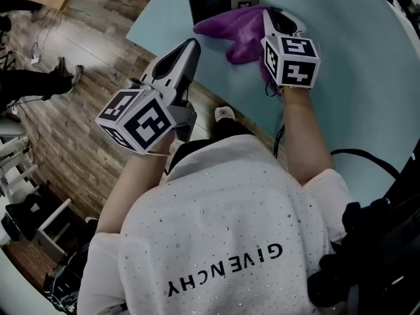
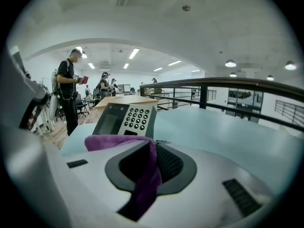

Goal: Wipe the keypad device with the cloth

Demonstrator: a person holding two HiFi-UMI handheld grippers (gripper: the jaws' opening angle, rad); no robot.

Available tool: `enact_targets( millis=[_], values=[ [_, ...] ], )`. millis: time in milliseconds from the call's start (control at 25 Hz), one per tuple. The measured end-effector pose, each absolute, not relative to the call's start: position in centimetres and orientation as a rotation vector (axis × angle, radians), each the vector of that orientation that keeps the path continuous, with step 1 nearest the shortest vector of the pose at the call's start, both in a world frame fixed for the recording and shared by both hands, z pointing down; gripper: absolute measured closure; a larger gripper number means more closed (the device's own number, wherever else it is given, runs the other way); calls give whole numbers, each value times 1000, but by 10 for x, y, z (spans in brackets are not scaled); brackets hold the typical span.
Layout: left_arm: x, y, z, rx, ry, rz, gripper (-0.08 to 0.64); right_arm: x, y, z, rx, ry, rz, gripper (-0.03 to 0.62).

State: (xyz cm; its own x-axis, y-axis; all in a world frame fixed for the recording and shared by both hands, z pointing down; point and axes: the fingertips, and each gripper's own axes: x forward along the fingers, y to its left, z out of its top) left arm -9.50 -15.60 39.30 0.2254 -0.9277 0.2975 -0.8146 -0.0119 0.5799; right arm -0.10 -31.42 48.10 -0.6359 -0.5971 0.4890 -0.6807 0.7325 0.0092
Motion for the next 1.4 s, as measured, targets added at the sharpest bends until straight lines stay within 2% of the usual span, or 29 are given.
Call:
enact_targets(
  millis=[160,480,680,1080,1400],
  values=[
    [-92,-155,394,1834,-1616,-217,558,-28,-292,459,840,-2569,52,546],
    [-114,-140,384,1778,-1690,-249,558,-116,-222,448,435,-2713,1,546],
    [-137,-124,378,1725,-1749,-274,558,-135,-212,463,410,-2638,44,546],
    [-138,-137,387,1749,-1688,-288,558,-104,-240,462,565,-2605,28,546],
    [-125,-164,386,1811,-1606,-282,558,-49,-276,465,778,-2535,103,545]
  ],
)
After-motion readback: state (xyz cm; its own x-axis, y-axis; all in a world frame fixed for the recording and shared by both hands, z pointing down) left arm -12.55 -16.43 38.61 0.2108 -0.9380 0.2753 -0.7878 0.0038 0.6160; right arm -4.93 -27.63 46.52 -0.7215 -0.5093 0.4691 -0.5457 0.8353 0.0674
